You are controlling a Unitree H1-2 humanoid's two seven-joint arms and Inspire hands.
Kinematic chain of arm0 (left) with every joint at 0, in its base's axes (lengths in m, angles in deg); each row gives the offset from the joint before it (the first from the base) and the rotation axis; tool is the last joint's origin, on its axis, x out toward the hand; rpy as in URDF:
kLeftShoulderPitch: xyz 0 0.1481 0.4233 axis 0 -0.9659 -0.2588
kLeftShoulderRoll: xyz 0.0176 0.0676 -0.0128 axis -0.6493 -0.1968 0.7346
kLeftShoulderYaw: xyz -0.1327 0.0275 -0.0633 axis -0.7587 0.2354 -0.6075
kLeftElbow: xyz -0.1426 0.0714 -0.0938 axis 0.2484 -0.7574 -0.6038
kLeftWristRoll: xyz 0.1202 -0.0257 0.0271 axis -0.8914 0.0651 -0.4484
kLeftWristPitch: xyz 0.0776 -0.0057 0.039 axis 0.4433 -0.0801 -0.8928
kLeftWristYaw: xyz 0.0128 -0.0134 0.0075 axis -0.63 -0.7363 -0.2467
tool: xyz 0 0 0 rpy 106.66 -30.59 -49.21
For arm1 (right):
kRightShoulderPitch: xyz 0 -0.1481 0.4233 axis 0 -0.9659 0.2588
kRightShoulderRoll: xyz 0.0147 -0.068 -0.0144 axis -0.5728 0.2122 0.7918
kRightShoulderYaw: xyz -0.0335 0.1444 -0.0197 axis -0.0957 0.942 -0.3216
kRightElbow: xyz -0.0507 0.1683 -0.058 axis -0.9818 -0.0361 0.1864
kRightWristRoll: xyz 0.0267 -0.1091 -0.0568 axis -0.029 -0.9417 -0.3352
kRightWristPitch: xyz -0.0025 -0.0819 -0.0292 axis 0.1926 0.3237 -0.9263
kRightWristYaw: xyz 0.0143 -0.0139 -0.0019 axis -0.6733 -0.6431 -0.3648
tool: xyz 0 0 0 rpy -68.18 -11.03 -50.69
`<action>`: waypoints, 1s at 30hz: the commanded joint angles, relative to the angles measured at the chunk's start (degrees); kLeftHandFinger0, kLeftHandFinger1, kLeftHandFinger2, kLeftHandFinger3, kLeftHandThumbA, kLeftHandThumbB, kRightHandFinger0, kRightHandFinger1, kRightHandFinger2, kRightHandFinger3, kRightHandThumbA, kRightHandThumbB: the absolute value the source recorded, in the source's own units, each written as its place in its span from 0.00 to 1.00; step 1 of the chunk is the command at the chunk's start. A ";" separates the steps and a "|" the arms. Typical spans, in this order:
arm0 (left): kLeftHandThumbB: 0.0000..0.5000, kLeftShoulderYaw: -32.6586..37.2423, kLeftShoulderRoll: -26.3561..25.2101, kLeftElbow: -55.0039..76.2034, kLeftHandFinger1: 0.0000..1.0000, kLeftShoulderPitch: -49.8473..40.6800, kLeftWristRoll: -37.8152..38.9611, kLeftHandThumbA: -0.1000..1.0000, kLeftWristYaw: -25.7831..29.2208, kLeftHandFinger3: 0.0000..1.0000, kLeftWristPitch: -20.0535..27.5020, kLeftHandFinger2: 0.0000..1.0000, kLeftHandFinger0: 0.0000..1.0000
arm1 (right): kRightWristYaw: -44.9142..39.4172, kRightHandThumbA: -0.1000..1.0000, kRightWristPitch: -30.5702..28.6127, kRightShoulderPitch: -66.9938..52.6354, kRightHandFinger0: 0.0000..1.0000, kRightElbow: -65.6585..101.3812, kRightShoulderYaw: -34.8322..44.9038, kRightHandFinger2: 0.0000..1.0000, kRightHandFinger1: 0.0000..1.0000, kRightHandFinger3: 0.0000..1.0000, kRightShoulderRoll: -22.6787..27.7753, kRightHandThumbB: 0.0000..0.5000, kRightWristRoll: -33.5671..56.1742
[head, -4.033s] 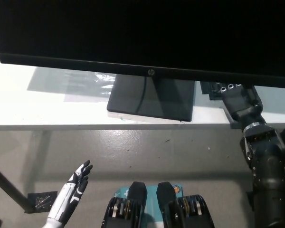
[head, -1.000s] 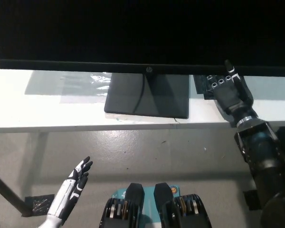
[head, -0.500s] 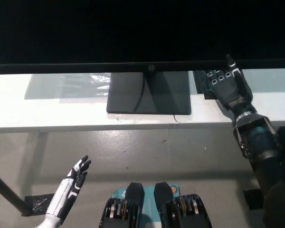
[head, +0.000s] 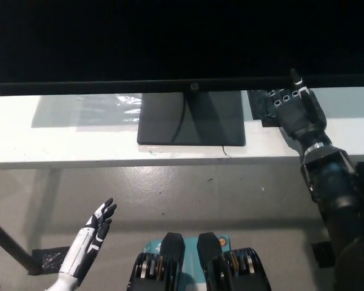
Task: The monitor is being placed at the center of the desk and the robot uses its right hand to grab on the right side of the monitor and tilt the angle of the montior sideways.
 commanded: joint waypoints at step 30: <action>0.72 0.16 -1.02 0.49 1.00 1.17 0.26 1.00 -0.88 1.00 2.25 1.00 1.00 | -2.68 1.00 -12.92 -55.06 1.00 82.61 -22.73 1.00 1.00 1.00 -7.82 1.00 -21.75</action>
